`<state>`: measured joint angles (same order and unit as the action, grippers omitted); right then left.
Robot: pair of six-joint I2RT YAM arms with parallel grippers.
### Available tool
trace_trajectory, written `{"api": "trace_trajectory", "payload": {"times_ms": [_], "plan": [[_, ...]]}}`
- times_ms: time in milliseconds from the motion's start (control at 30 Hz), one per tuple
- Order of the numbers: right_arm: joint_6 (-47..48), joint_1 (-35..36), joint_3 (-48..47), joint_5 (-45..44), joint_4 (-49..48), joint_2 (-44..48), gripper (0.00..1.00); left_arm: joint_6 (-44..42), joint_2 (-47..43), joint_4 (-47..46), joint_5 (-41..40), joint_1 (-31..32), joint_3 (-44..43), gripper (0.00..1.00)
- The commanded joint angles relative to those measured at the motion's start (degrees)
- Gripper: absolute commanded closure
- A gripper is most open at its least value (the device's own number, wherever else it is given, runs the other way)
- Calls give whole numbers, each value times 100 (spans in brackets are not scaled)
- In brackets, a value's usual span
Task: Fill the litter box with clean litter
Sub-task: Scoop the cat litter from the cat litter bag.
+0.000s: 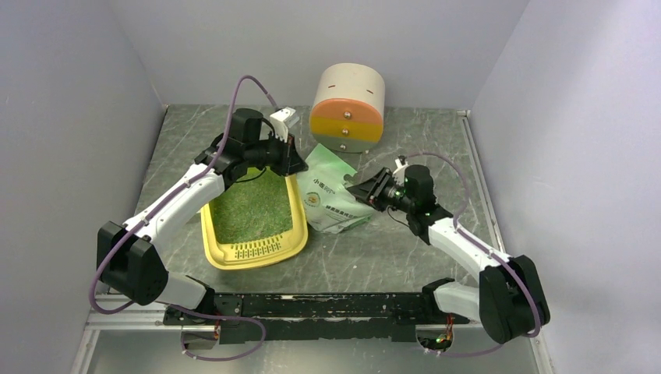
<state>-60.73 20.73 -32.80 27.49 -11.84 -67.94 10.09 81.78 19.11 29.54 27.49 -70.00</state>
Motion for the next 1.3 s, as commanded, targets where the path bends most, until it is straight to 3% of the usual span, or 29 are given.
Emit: {"api": "trace_trajectory", "payload": {"times_ms": [0, 267, 800, 1267], "plan": [[-1376, -214, 451, 1114, -1613, 360, 100, -45, 45, -101, -106, -24, -1, 95], [-1799, -672, 966, 1110, -1704, 1178, 100, -53, -4, -79, -115, -24, 21, 95], [-1581, -2026, 1409, 1457, -3, 2987, 100, 112, -197, -293, -192, -24, 65, 95], [-1439, -3461, 1346, 2848, 105, 3061, 100, 92, -198, -321, -242, -24, -28, 95]]}}
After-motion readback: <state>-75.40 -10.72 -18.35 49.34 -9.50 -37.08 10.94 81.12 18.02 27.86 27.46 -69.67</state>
